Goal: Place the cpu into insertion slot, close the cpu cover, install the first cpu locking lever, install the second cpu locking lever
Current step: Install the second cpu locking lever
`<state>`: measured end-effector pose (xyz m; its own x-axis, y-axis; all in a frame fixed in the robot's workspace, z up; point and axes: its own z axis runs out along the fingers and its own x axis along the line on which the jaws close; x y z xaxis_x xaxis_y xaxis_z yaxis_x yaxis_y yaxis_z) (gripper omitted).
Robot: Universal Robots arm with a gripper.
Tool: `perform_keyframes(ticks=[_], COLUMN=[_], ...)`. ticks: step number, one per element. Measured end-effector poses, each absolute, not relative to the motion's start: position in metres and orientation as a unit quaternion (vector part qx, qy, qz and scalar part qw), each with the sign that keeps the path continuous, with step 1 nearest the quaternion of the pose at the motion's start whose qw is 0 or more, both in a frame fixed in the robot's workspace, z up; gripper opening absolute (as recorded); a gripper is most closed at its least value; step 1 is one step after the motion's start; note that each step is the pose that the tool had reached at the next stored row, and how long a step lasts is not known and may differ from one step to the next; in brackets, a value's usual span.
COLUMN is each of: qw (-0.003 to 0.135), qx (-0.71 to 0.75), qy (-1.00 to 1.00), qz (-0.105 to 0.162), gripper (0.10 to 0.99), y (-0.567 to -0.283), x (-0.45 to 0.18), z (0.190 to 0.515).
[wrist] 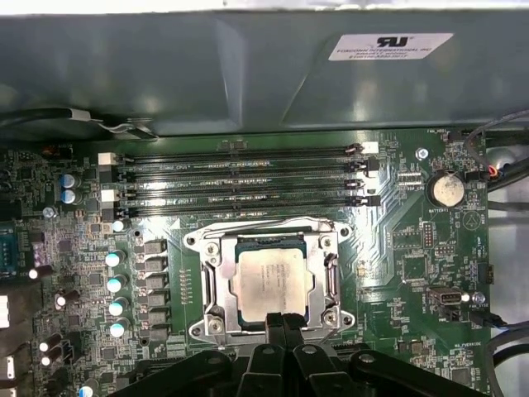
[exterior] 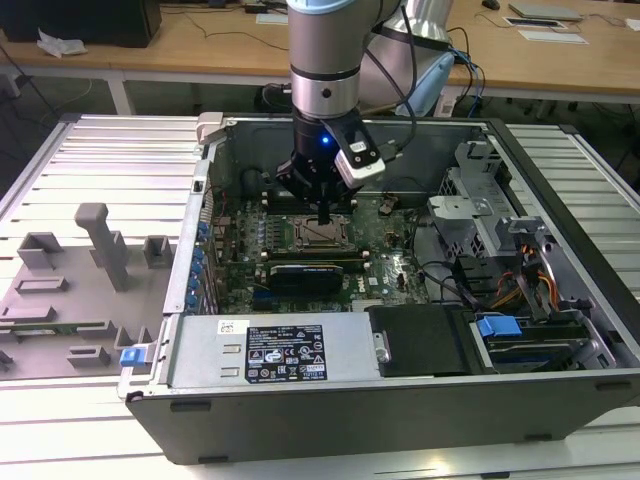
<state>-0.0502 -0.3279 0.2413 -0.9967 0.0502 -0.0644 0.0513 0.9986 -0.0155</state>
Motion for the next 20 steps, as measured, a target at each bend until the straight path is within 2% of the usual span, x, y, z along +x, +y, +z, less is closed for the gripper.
perform_keyframes(ticks=[20], qw=[0.032], qx=[0.028], qy=[0.999], qz=[-0.009], gripper=[0.106], y=[-0.358], x=[-0.057], z=[0.237])
